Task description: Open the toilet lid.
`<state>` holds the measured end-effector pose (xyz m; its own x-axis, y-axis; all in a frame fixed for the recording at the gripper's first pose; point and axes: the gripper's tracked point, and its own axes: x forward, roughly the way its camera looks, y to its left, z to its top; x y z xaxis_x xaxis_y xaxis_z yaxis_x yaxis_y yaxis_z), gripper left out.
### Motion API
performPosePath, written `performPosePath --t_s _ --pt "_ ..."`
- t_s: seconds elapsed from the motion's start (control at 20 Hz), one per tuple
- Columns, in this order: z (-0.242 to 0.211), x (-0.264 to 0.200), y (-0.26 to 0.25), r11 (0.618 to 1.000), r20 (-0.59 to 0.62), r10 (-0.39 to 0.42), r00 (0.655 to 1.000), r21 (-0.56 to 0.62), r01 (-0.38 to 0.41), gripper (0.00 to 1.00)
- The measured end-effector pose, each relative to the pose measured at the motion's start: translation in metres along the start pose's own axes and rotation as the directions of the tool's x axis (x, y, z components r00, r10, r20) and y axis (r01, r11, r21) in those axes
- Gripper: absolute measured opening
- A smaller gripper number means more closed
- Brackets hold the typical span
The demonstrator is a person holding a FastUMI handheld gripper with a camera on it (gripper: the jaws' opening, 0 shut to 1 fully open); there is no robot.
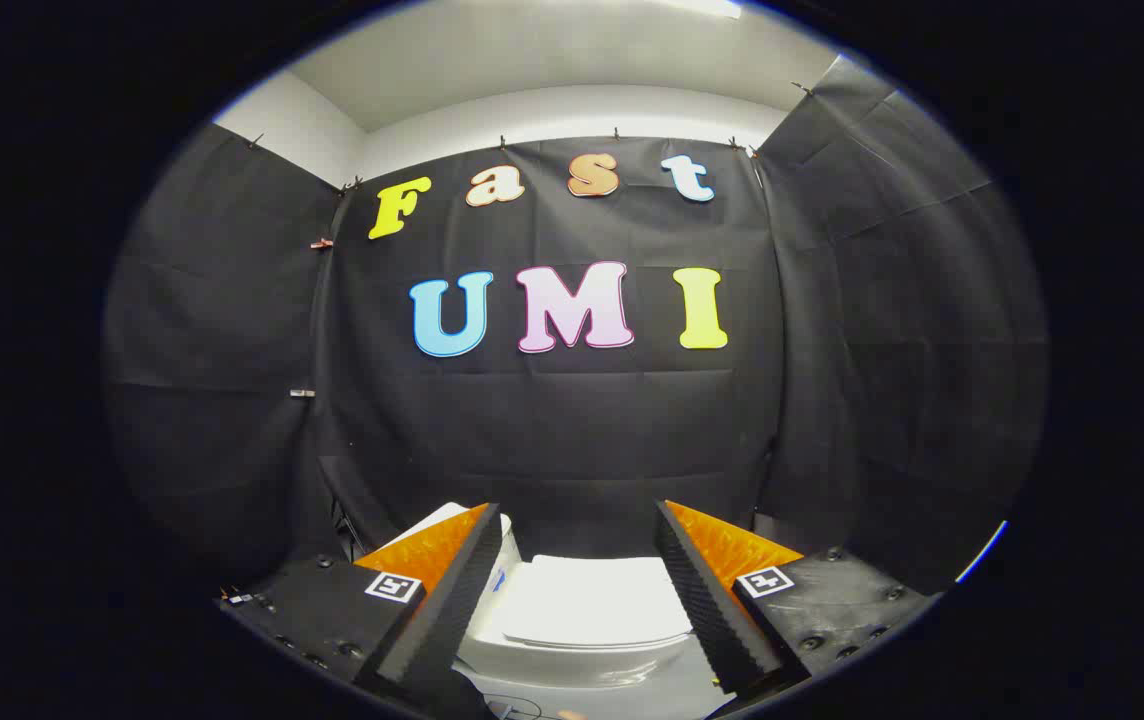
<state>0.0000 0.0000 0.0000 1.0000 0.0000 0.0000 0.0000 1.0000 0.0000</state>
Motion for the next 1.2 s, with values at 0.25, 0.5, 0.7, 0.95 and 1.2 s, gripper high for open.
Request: performPosePath --t_s 0.25,0.5,0.7,0.95,1.2 --pt "-0.002 -0.001 -0.006 1.000 -0.011 -0.003 1.000 0.005 0.003 0.99" --pt "-0.001 -0.001 -0.012 1.000 -0.017 -0.006 1.000 0.030 0.007 0.99" --pt "-0.004 0.000 -0.017 0.999 -0.029 -0.010 1.000 0.041 0.011 0.99" --pt "-0.002 -0.002 -0.026 0.998 -0.027 -0.019 0.999 0.051 0.020 0.99" --pt "-0.002 0.003 -0.043 0.997 -0.027 -0.047 0.999 0.055 0.048 0.99"
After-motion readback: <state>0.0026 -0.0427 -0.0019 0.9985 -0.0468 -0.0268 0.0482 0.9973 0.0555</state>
